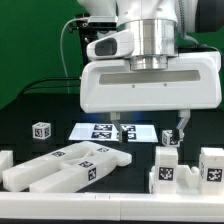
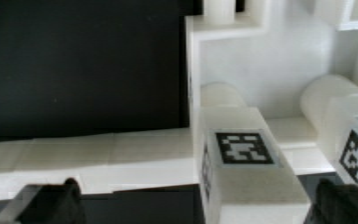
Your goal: Assemble chair
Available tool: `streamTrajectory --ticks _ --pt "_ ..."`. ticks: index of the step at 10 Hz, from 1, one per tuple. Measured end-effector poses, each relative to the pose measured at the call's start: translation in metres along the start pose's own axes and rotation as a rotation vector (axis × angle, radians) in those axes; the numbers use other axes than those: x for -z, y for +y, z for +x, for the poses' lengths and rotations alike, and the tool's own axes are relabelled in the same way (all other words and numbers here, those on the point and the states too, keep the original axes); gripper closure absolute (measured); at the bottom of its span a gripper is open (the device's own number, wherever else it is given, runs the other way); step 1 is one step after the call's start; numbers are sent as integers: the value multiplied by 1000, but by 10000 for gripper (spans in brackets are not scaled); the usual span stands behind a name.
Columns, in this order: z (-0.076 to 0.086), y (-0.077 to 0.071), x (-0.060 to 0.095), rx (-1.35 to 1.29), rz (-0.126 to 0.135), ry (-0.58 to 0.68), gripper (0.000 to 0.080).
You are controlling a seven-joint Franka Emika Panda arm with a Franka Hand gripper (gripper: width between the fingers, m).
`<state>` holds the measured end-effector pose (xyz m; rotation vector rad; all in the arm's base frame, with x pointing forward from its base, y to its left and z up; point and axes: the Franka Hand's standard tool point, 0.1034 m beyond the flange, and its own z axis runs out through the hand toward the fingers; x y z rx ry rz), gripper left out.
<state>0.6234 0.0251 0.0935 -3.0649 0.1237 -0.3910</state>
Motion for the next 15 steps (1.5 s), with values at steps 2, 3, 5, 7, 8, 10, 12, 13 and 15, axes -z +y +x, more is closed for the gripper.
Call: streamTrajectory --ticks 2,3,5,7,8,10,12,13,15 --pt "1 3 4 11 -7 37 151" --pt "-9 3 3 11 -8 32 151" --pt "-7 14 -2 19 -53 131 151" --pt "-7 12 -20 28 -94 252 151" --pt "-6 11 -26 45 -122 340 151" --pt "-19 7 -45 52 -118 318 151" --pt "-19 7 -49 49 -114 303 151" --pt "-22 6 -55 53 -114 295 151" --pt "-28 3 -66 59 -114 280 151"
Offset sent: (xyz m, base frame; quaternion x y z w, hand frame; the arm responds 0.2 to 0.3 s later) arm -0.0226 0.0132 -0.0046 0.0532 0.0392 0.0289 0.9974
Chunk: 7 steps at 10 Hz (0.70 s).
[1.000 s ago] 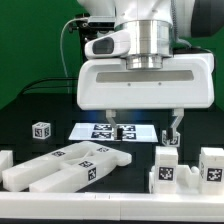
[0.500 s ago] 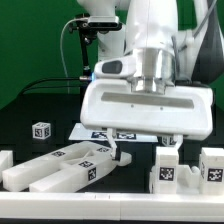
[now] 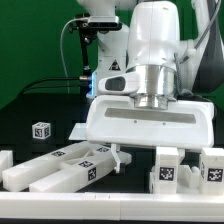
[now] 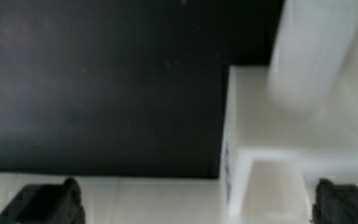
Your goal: Assemble chair
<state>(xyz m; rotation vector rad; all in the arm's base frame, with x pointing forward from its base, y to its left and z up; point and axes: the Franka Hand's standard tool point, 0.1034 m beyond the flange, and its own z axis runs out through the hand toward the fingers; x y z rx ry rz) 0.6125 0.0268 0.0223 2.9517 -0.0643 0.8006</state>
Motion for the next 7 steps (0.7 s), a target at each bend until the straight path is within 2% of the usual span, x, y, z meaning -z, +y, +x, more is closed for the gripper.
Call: streamTrajectory --ticks 2,4,6,7 --pt "-5 -7 -5 10 5 -10 151" --pt "-6 -6 -5 9 4 -10 181" --pt "-6 -6 -5 9 4 -10 537" --pt "-6 -6 -5 9 4 -10 673"
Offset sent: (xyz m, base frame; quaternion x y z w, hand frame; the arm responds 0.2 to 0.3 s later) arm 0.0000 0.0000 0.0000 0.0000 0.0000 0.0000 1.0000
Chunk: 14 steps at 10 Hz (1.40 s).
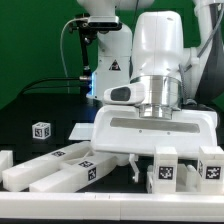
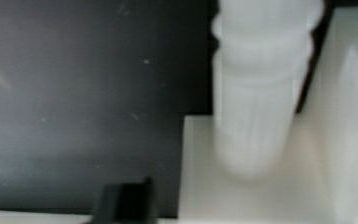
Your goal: Assemble chair
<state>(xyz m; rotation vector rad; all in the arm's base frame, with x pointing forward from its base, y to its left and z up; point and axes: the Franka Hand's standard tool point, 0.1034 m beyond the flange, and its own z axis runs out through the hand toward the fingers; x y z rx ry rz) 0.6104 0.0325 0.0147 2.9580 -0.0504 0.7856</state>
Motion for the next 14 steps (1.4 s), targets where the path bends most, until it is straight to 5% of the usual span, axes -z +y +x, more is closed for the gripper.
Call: streamTrajectory --ticks 1,2,6,9,11,13,14 --pt "0 0 0 0 0 0 673" --pt "1 0 1 0 0 3 763" --pt "2 0 1 1 0 4 763" --pt "6 33 23 17 9 -44 769" --pt "11 45 41 -10 34 -96 769" --pt "4 30 60 -50 128 -317 769" --pt "12 23 70 -51 155 -437 769"
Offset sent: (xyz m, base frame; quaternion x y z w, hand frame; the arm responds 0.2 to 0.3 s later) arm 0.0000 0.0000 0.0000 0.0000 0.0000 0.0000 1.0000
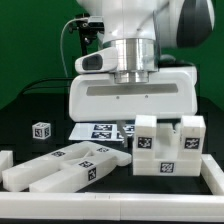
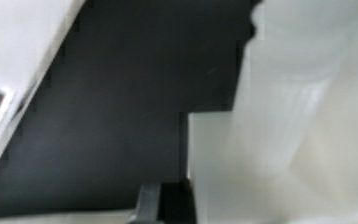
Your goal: Assemble chair
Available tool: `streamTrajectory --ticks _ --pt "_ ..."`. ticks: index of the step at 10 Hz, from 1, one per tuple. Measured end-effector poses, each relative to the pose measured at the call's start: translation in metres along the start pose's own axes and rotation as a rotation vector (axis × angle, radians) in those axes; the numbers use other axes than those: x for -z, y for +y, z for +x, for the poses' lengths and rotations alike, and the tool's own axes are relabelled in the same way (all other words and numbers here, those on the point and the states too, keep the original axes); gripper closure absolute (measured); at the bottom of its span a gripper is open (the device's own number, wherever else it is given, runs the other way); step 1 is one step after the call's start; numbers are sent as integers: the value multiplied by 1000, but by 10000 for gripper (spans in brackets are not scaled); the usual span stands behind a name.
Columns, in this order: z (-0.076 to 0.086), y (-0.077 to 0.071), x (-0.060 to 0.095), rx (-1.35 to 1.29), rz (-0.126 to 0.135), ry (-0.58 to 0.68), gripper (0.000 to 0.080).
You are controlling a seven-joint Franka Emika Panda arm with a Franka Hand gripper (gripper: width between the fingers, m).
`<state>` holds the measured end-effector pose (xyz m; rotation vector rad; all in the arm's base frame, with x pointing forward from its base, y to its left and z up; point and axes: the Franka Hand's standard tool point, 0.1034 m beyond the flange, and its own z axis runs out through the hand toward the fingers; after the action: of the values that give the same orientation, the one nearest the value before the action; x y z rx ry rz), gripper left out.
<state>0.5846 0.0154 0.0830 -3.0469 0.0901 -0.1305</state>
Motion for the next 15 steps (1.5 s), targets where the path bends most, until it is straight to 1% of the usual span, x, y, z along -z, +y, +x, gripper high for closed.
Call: streamTrajectory --ticks 1,2,3,4,5,6,7,8,9,10,13,14,15 --pt "4 -5 8 8 6 -111 769" --pt "10 -10 7 20 4 -215 769" --pt "17 -12 0 23 -13 -230 769" --pt "7 -14 0 21 -1 -333 769" --pt "6 -13 0 19 7 -408 769" --pt "9 -13 -1 20 11 -449 769" --pt "0 -9 8 34 -16 -591 769" --pt "5 -10 14 47 -47 -698 769" --pt "3 -17 11 59 -65 -800 769" --pt "5 -23 0 72 -79 -821 769" --pt "4 -19 -2 66 -80 -834 769" --pt "-3 -16 -4 40 -89 -888 769" --pt "-1 -10 -8 4 -107 -917 769"
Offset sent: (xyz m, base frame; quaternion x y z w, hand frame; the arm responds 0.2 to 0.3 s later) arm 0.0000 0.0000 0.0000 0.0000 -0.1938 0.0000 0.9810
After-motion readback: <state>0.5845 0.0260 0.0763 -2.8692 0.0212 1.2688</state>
